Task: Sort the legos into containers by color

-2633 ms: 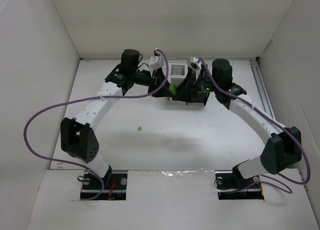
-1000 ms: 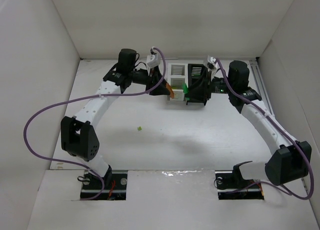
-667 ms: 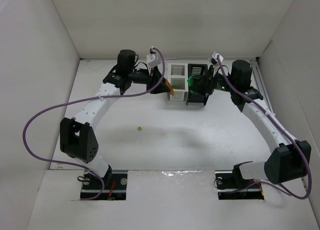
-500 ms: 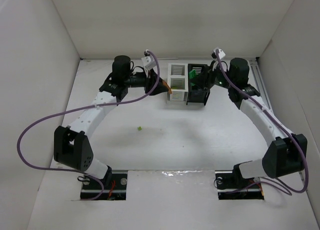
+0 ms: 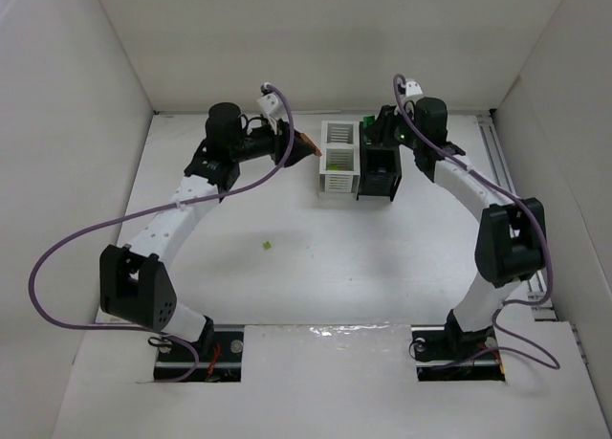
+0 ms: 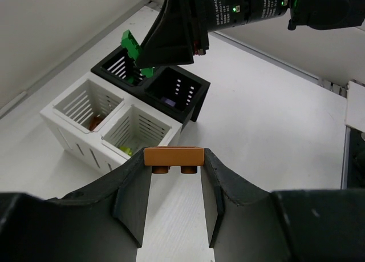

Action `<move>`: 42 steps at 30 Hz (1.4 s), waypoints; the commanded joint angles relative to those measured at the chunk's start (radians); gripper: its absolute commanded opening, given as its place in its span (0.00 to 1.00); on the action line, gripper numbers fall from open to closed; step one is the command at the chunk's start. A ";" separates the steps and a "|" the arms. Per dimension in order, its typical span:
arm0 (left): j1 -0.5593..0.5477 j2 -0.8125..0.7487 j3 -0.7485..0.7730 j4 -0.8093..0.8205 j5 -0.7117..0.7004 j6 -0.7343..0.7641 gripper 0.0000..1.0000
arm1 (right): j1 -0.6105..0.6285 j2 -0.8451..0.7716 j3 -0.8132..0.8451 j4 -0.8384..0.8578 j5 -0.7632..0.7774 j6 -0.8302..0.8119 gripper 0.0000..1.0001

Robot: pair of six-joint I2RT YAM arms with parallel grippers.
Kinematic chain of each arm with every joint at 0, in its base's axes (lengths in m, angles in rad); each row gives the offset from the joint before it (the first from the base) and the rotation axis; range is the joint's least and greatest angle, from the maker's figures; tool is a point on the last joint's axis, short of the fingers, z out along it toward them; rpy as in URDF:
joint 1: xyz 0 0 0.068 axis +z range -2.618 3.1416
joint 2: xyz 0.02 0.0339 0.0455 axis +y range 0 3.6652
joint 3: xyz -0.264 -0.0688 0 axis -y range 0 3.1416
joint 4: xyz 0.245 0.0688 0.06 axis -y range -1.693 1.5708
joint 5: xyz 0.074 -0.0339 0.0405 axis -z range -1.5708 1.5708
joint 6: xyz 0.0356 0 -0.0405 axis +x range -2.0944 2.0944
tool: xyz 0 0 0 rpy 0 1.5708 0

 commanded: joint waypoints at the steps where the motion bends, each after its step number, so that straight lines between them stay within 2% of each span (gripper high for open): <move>1: 0.020 -0.013 0.043 0.024 -0.030 -0.017 0.00 | -0.003 0.033 0.070 0.085 0.048 0.013 0.00; 15: 0.040 0.024 0.080 0.013 -0.030 -0.017 0.00 | -0.051 0.124 0.080 0.156 0.120 -0.015 0.00; 18: 0.040 0.044 0.089 0.013 -0.021 -0.017 0.00 | -0.051 0.124 0.080 0.156 0.111 -0.025 0.10; 19: 0.040 0.044 0.089 0.013 -0.021 -0.017 0.00 | -0.051 0.133 0.080 0.156 0.111 -0.025 0.23; 22: 0.040 0.053 0.109 0.013 -0.021 -0.008 0.00 | -0.051 0.133 0.080 0.156 0.111 -0.025 0.44; 23: 0.040 0.065 0.109 0.013 -0.021 -0.008 0.00 | -0.042 0.133 0.080 0.165 0.111 -0.025 0.58; 25: 0.040 0.075 0.120 0.026 -0.030 -0.025 0.00 | -0.042 0.133 0.089 0.165 0.097 -0.025 0.63; 26: 0.040 0.088 0.133 0.027 -0.030 -0.038 0.00 | -0.042 0.113 0.089 0.165 0.097 -0.025 0.74; 28: 0.040 0.124 0.153 0.053 -0.040 -0.060 0.00 | -0.016 0.087 0.089 0.165 0.097 -0.013 0.85; 35: 0.020 0.317 0.349 0.051 -0.111 -0.100 0.00 | -0.002 -0.094 0.015 0.165 0.127 0.033 0.86; 42: -0.029 0.501 0.501 0.051 -0.136 -0.120 0.00 | -0.075 -0.305 -0.112 0.121 0.118 0.022 0.86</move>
